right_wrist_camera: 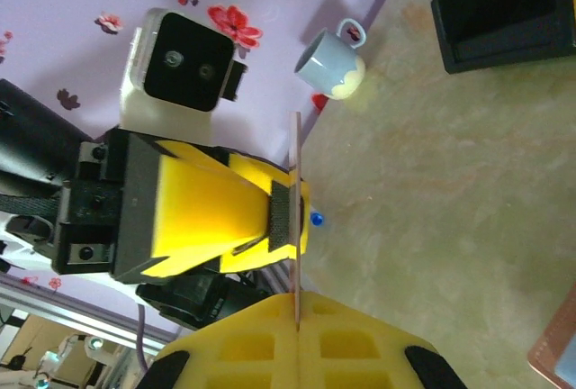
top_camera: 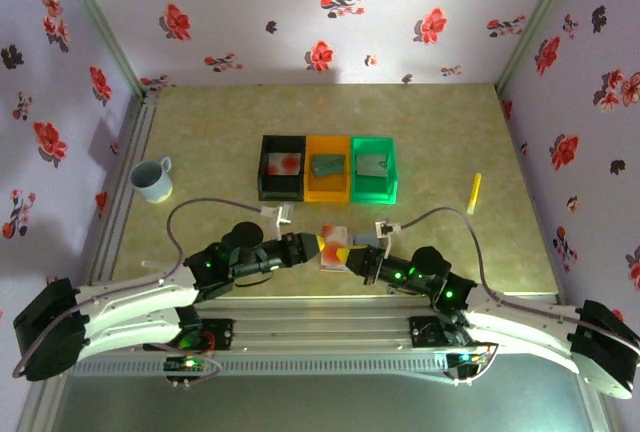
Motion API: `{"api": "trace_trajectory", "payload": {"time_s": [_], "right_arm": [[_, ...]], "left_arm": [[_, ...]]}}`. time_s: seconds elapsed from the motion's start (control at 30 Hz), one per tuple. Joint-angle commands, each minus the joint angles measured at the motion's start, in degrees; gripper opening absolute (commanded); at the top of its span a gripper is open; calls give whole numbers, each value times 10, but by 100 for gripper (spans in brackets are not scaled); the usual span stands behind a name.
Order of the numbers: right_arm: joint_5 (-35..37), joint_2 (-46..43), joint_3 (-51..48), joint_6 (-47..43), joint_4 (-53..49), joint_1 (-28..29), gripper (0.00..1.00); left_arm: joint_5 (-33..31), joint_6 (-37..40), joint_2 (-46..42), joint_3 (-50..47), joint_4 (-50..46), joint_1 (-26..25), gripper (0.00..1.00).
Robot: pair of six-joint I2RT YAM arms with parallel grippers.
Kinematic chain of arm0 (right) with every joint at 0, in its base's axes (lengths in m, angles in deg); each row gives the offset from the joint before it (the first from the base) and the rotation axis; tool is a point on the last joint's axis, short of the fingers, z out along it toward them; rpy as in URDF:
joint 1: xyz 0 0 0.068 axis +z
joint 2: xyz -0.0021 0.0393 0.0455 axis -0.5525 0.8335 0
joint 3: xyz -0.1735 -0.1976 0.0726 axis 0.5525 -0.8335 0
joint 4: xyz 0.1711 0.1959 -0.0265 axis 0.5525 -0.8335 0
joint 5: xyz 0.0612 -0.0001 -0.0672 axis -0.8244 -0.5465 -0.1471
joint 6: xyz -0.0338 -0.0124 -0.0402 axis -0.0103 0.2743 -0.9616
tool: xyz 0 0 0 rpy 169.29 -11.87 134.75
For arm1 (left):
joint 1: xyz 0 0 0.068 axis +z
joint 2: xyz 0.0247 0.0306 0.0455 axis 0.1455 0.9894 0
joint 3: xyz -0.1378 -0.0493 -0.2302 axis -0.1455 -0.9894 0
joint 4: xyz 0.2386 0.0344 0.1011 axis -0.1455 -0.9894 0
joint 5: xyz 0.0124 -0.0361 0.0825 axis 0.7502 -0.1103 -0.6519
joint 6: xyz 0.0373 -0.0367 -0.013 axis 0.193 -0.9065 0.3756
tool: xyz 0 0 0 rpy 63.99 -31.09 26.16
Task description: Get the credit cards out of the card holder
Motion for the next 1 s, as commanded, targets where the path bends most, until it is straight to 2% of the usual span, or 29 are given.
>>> {"api": "trace_trajectory", "payload": {"time_s": [0.0, 0.23, 0.33, 0.47, 0.57, 0.77, 0.97], "right_arm": [[5, -16, 13, -20, -40, 4, 0], [-15, -50, 56, -90, -187, 3, 0], [-48, -43, 78, -123, -233, 1, 0], [-105, -21, 100, -161, -264, -6, 0], [-158, 2, 114, -182, -270, -17, 0], [-253, 55, 127, -176, -231, -52, 0], [-311, 126, 132, -159, -177, -64, 0]], "left_arm": [[-8, 27, -39, 20, -76, 12, 37], [21, 152, -121, 112, -367, 77, 62], [61, 224, -111, 171, -476, 110, 75], [77, 319, -68, 246, -598, 133, 83], [102, 370, -32, 273, -634, 145, 85], [189, 437, 23, 274, -627, 147, 85], [264, 450, 50, 279, -602, 147, 84]]}}
